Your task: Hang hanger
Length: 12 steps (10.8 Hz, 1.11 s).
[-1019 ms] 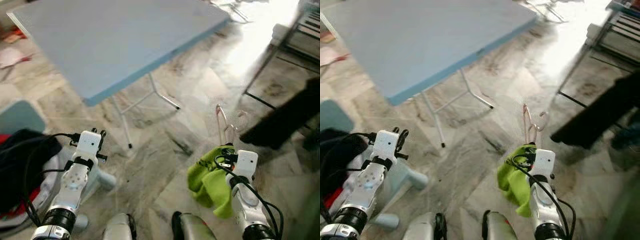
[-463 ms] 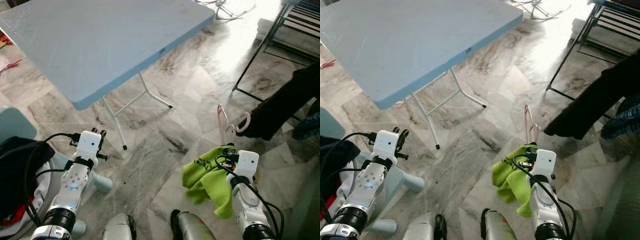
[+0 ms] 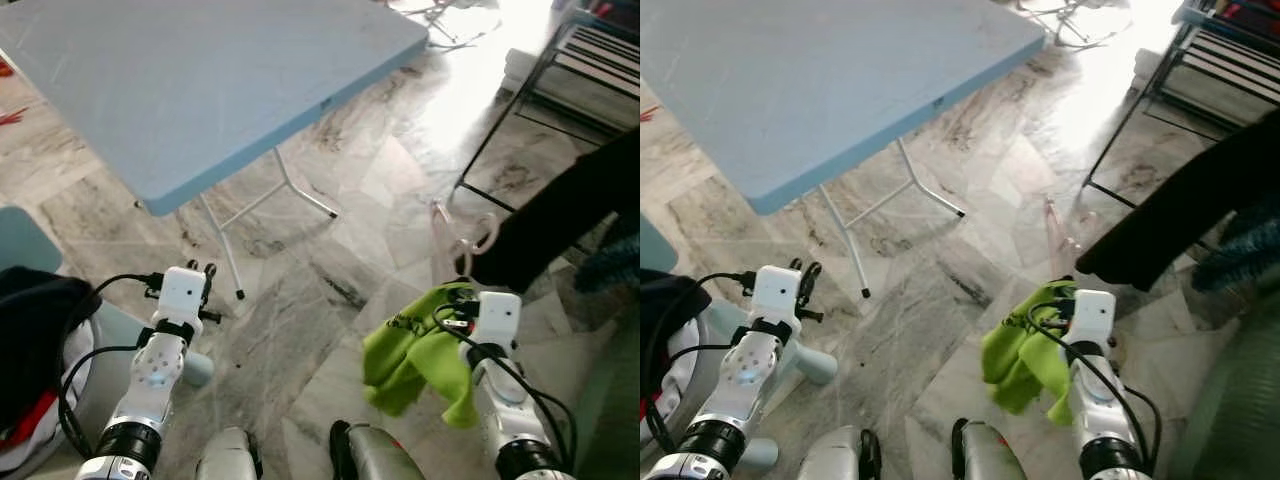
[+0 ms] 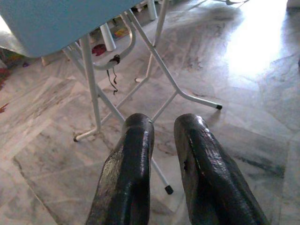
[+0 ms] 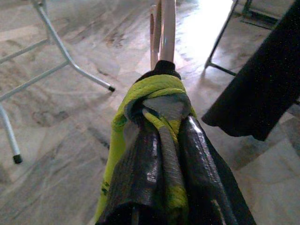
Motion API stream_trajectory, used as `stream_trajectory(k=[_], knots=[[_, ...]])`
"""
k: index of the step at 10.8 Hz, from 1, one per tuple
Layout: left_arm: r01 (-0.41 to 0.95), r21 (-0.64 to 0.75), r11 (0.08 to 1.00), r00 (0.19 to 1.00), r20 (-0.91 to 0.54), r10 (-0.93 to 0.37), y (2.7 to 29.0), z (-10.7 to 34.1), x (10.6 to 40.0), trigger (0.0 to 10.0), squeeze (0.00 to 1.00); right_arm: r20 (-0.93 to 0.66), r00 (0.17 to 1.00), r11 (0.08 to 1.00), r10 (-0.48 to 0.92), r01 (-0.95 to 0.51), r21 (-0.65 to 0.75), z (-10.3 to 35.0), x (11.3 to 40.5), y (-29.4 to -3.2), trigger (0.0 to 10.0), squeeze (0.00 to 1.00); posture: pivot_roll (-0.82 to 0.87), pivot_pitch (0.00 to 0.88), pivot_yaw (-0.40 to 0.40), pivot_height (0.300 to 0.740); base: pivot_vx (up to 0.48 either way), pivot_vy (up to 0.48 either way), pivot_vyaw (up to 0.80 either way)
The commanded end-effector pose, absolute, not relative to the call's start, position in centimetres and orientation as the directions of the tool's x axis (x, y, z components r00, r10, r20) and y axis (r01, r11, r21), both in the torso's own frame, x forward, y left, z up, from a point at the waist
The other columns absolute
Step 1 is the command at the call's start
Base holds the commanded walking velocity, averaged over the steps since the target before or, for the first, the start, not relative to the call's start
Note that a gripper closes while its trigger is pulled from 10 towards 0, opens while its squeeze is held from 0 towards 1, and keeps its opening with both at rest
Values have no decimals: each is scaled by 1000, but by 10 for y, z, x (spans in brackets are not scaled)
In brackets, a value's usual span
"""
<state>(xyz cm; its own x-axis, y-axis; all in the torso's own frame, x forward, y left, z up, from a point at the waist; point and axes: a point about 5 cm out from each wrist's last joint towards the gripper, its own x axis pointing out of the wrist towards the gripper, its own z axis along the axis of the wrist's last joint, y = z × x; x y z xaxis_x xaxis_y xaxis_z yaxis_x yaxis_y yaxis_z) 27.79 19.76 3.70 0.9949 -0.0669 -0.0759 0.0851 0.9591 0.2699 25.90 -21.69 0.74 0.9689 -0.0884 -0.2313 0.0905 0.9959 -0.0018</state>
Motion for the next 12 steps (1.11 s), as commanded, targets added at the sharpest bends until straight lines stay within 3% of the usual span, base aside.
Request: stream_trajectory(k=[1, 4, 12], knots=[[74, 269, 960, 995, -84, -54, 201, 33, 272, 10000, 0, -231, 969, 996, -90, 91, -5, 8, 258, -220, 10000, 0, -6, 131, -65, 740, 0, 0, 0], [68, 271, 960, 995, -86, -46, 201, 30, 267, 10000, 0, -232, 970, 997, -77, 78, -6, 9, 261, -218, 10000, 0, -2, 133, -69, 740, 0, 0, 0], [103, 273, 956, 993, -88, -82, 200, 30, 265, 10000, 0, -238, 968, 996, -83, 85, -4, 6, 257, -219, 10000, 0, -5, 138, -61, 740, 427, 0, -734]])
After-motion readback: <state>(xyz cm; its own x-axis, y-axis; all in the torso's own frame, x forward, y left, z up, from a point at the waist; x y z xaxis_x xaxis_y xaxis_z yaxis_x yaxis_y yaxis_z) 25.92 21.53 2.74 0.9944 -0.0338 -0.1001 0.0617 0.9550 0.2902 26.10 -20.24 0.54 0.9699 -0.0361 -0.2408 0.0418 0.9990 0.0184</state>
